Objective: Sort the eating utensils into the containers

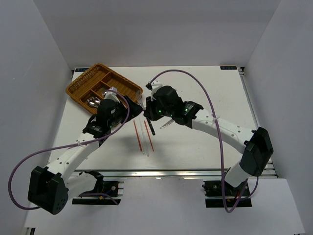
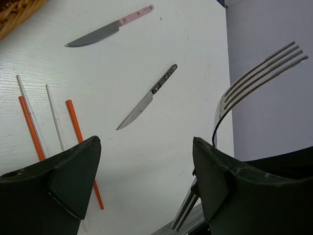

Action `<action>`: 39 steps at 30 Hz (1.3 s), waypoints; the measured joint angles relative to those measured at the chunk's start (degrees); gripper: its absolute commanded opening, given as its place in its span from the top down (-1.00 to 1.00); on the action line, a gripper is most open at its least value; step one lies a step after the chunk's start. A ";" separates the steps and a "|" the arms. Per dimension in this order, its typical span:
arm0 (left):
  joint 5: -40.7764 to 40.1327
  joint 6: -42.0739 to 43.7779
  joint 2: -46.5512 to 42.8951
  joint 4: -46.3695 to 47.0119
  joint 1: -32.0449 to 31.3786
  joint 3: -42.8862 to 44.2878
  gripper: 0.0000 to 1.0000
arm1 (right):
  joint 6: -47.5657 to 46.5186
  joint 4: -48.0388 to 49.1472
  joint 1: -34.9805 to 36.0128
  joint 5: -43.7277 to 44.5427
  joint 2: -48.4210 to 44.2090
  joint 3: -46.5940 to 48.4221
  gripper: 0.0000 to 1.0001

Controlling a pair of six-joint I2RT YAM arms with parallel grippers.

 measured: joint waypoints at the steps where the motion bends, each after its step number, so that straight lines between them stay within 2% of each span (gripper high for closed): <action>1: -0.48 -0.04 -0.37 -0.24 0.00 0.00 -0.74 | 0.20 -0.09 0.04 0.44 0.00 0.00 1.00; 7: -2.08 -0.09 -3.58 -2.03 0.00 0.57 -0.76 | 1.20 -0.44 0.15 2.80 0.00 0.09 1.00; 16: -0.20 -0.35 -6.56 0.44 -0.37 3.08 -0.77 | 2.67 -3.08 1.18 2.95 2.05 0.59 1.00; 27: 0.35 -1.18 -1.95 1.79 -0.37 3.30 -0.33 | 2.60 -0.24 1.22 -1.99 -0.33 0.13 1.00; 29: 1.27 -2.08 -1.38 3.02 -0.37 3.19 0.13 | 2.58 0.37 1.22 -2.99 -0.68 0.13 1.00; 30: 1.81 -2.54 -0.96 4.09 -0.37 3.19 0.28 | 2.51 0.57 1.22 -3.43 -0.70 0.13 1.00; 31: 2.64 -2.95 -0.42 5.33 -0.37 3.19 0.66 | 2.43 0.76 1.22 -4.04 -0.70 0.13 1.00; 33: 3.52 -3.10 0.81 6.91 -0.28 3.19 1.00 | 2.21 0.94 1.18 -4.37 -0.72 0.13 1.00; 36: 4.28 -3.34 3.04 8.41 0.11 3.45 1.00 | 2.27 1.14 0.42 -4.15 -0.94 -0.17 -0.44; 37: 3.52 -3.39 3.56 7.76 0.11 3.76 1.00 | 2.56 1.60 0.42 -4.00 -1.14 -0.63 -0.78; 39: 1.14 -3.37 4.98 4.55 0.33 5.53 1.00 | 2.62 3.10 0.39 -2.99 -2.95 -3.23 -0.79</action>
